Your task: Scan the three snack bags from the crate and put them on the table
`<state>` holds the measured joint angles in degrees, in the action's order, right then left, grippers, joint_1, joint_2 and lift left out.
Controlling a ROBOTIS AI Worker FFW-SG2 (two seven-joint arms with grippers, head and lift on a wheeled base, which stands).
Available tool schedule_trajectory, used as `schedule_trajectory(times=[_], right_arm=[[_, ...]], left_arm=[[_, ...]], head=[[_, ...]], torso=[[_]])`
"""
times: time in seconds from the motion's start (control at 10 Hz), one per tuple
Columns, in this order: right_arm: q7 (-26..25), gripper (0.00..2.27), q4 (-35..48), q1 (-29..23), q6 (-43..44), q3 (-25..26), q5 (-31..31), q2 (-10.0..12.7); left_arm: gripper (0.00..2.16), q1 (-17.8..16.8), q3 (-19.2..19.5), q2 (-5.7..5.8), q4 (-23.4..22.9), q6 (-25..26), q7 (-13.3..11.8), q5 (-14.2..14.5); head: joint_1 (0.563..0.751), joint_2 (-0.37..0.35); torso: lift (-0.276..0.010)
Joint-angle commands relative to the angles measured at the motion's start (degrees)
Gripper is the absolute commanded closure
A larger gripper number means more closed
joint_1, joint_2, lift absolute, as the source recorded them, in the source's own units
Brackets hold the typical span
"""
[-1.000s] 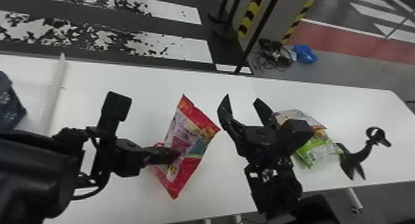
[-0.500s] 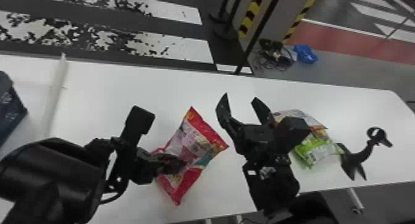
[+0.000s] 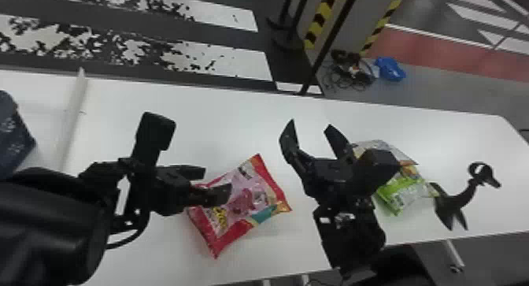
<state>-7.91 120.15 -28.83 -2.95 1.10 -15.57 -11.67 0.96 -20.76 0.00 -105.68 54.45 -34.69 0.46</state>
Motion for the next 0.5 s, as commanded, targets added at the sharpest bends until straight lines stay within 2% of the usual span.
schedule_trajectory(times=[0.0, 0.1, 0.2, 0.3, 0.4], right_arm=[[0.0, 0.13, 0.2, 0.0, 0.0, 0.0, -0.2, 0.1], [0.3, 0.13, 0.2, 0.0, 0.2, 0.0, -0.5, 0.1], [0.3, 0.13, 0.2, 0.0, 0.2, -0.1, -0.5, 0.1], [0.6, 0.13, 0.1, 0.0, 0.2, -0.2, -1.1, 0.2], [0.6, 0.13, 0.1, -0.2, 0.2, -0.7, -1.3, 0.2]], left_arm=[[0.03, 2.6, 3.0, 0.35, -5.6, 0.2, 0.9, 0.5], [0.03, 4.7, 6.1, 0.44, -8.8, 0.0, 2.1, 1.5], [0.03, 7.3, 8.8, 0.71, -12.0, -0.7, 5.7, 1.9], [0.03, 10.9, 11.6, 0.97, -14.6, -7.7, 9.0, 2.4], [0.03, 14.2, 14.5, 1.14, -16.8, -14.4, 11.3, 2.9]], head=[[0.695, -0.35], [0.695, -0.35], [0.695, -0.35], [0.695, -0.35], [0.695, -0.315]], torso=[[-0.094], [-0.094], [-0.094], [-0.094], [-0.094]])
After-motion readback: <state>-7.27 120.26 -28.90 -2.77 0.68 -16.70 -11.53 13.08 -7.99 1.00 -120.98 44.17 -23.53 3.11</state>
